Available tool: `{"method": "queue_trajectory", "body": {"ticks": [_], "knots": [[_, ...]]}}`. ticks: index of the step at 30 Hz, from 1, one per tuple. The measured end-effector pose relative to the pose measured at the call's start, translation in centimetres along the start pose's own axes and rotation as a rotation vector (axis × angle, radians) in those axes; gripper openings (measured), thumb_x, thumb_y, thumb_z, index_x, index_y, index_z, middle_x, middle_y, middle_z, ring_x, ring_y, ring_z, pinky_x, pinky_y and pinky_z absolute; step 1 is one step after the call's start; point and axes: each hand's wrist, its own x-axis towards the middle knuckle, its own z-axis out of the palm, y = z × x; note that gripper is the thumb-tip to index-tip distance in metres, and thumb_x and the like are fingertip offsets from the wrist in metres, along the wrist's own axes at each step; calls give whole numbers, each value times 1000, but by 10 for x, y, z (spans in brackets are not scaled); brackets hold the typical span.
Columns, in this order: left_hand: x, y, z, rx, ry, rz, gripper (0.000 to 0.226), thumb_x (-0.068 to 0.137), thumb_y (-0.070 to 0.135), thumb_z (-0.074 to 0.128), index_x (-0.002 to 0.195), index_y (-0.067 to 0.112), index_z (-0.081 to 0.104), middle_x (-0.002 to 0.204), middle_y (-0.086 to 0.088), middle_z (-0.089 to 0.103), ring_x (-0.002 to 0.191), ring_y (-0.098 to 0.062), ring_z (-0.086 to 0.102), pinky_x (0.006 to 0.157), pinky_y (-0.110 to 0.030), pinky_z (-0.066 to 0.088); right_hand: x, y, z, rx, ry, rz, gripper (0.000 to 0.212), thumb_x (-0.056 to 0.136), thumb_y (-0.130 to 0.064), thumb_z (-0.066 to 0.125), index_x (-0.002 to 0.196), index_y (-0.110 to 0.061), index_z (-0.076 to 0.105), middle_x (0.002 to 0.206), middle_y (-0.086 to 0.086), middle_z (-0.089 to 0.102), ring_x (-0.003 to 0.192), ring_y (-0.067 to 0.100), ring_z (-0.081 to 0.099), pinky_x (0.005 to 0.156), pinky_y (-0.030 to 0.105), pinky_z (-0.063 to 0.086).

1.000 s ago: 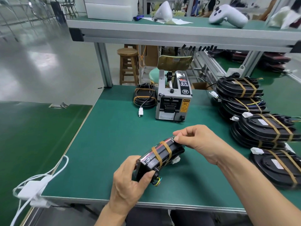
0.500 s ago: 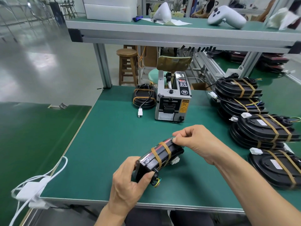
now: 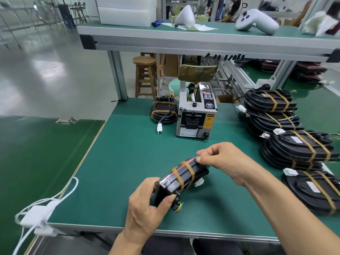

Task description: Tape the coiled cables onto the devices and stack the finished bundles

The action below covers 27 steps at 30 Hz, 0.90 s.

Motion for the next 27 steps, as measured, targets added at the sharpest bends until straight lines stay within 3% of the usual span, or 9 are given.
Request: {"method": "queue_trajectory", "body": {"ticks": [3, 5, 9, 13, 17, 21, 27], "knots": [[0, 0, -1, 0, -6, 9, 45, 103, 58, 66, 107, 14, 71, 97, 10, 70, 83, -16, 70, 71, -36, 59, 0, 0, 0, 30, 13, -4, 10, 79, -11, 86, 78, -11, 76, 101, -3, 80, 98, 12, 72, 95, 31, 51], [0, 1, -1, 0, -7, 11, 43, 103, 58, 66, 109, 15, 70, 97, 9, 70, 82, -17, 70, 71, -36, 58, 0, 1, 0, 82, 10, -12, 12, 82, -15, 85, 80, -13, 74, 98, 2, 80, 87, 16, 67, 92, 33, 50], [1, 3, -1, 9, -4, 22, 42, 103, 58, 65, 109, 17, 69, 96, 8, 69, 81, -17, 69, 72, -36, 58, 0, 10, 7, 128, 49, -53, 19, 84, -15, 86, 91, -3, 73, 87, 10, 73, 79, 19, 62, 85, 34, 49], [1, 5, -1, 12, -3, 16, 44, 103, 59, 64, 107, 16, 70, 95, 8, 69, 80, -17, 69, 70, -36, 58, -1, 17, 15, 169, 77, -76, 7, 91, -9, 78, 92, -7, 71, 88, 7, 71, 82, 17, 60, 81, 29, 48], [2, 6, -2, 2, -9, 21, 39, 103, 59, 64, 111, 21, 67, 96, 9, 70, 80, -16, 69, 70, -34, 58, 1, 24, 15, 215, 133, -61, 4, 98, -11, 70, 96, -7, 72, 98, 14, 75, 90, 20, 60, 94, 38, 51], [2, 5, -2, -6, -18, 30, 36, 103, 58, 65, 112, 23, 66, 97, 9, 69, 81, -15, 70, 70, -34, 58, -3, 28, 21, 183, 126, -114, 20, 87, -24, 84, 100, -15, 72, 93, 2, 77, 81, 8, 66, 73, 15, 50], [1, 2, -2, -19, -17, 21, 32, 103, 58, 66, 114, 28, 64, 100, 17, 67, 82, -12, 69, 71, -32, 58, -6, 29, 27, 76, 101, -161, 68, 56, -63, 90, 112, -31, 69, 107, -8, 73, 96, 0, 69, 86, 18, 51]]}}
